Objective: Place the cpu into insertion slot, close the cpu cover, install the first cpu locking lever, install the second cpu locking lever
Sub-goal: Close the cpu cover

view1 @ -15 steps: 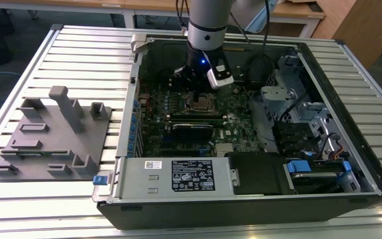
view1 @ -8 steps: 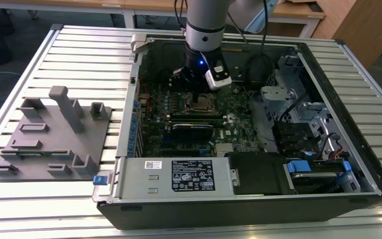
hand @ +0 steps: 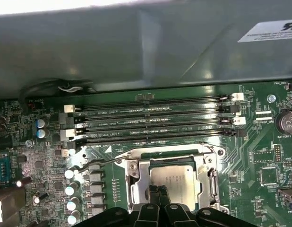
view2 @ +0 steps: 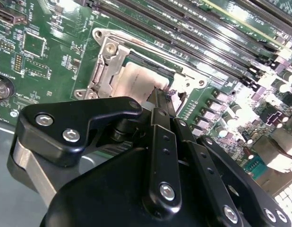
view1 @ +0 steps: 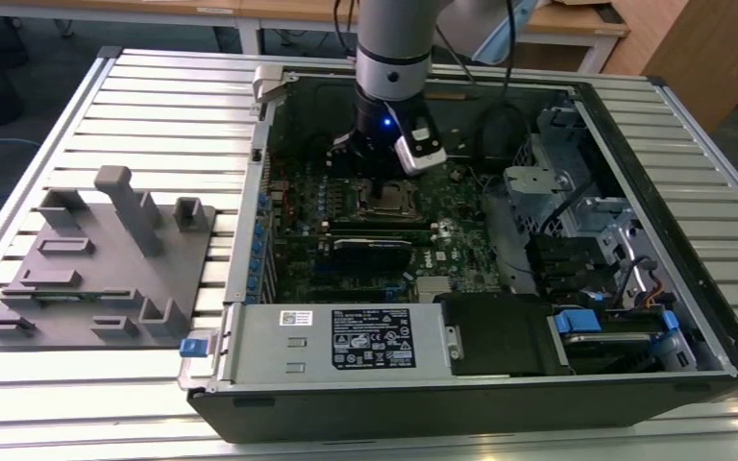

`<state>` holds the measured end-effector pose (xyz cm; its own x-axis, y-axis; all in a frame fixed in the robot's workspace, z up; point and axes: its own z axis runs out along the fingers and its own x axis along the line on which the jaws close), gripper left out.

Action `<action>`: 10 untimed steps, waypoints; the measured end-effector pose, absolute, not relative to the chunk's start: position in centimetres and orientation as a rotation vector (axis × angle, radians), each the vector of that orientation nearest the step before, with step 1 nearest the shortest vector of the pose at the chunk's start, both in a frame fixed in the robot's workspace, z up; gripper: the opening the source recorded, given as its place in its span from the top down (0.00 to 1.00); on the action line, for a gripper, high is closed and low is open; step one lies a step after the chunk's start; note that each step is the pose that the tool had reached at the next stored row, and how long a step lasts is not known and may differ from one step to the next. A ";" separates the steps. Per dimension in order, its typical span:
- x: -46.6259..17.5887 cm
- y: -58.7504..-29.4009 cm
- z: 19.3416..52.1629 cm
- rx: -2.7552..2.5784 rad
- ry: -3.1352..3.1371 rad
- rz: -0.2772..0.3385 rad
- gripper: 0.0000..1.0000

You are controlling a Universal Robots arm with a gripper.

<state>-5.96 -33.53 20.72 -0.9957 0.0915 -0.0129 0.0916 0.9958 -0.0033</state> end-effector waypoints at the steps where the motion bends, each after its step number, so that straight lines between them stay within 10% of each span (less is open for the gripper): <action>1: -6.2 -33.5 20.7 0.143 3.125 -0.006 0.90; 10: -6.9 -33.5 20.4 0.143 3.118 -0.006 0.90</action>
